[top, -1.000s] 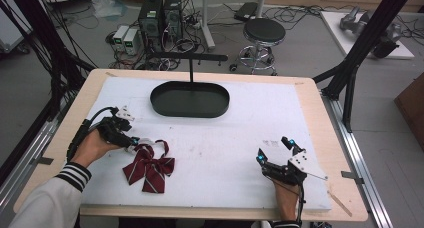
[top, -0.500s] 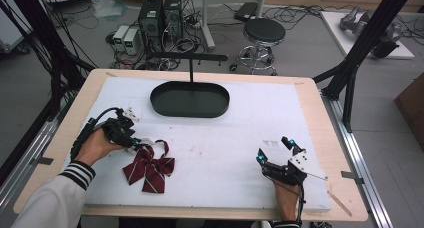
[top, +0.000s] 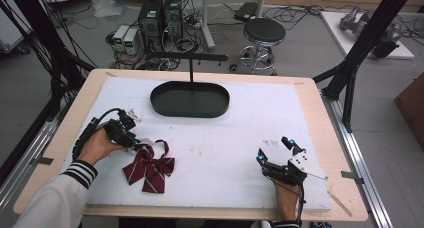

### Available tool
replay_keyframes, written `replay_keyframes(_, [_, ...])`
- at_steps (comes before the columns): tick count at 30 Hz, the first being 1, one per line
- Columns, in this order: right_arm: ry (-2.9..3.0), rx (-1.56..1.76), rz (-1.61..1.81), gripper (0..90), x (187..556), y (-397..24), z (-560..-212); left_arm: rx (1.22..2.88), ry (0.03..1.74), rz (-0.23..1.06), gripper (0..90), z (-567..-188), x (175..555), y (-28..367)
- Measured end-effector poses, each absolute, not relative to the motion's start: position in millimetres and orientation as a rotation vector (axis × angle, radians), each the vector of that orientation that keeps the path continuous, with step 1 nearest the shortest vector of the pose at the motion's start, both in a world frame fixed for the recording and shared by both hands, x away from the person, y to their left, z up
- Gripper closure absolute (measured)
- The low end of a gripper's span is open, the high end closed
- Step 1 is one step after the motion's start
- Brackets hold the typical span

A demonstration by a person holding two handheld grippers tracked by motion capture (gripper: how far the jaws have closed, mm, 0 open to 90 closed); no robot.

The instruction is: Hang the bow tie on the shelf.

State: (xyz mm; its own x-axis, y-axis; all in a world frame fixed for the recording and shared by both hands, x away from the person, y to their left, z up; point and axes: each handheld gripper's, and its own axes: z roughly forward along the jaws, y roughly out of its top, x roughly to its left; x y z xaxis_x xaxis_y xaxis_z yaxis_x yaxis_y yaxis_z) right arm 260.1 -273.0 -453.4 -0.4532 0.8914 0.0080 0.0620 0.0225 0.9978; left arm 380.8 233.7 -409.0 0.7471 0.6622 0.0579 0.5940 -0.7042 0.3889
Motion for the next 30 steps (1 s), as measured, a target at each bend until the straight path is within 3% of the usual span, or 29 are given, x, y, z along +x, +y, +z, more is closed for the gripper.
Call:
replay_keyframes(12, [1.597,0.997,1.518,7.0,260.0,-273.8,-453.6,2.602,0.973,0.222,86.2,-411.3,382.7,232.5])
replay_keyframes(21, [1.594,0.991,1.515,7.0,260.2,-273.7,-453.5,2.571,0.964,0.262,87.0,-409.4,381.9,236.8])
replay_keyframes(30, [1.594,0.989,1.514,7.0,260.3,-273.8,-453.6,2.376,0.872,0.308,87.1,-389.0,380.0,246.0])
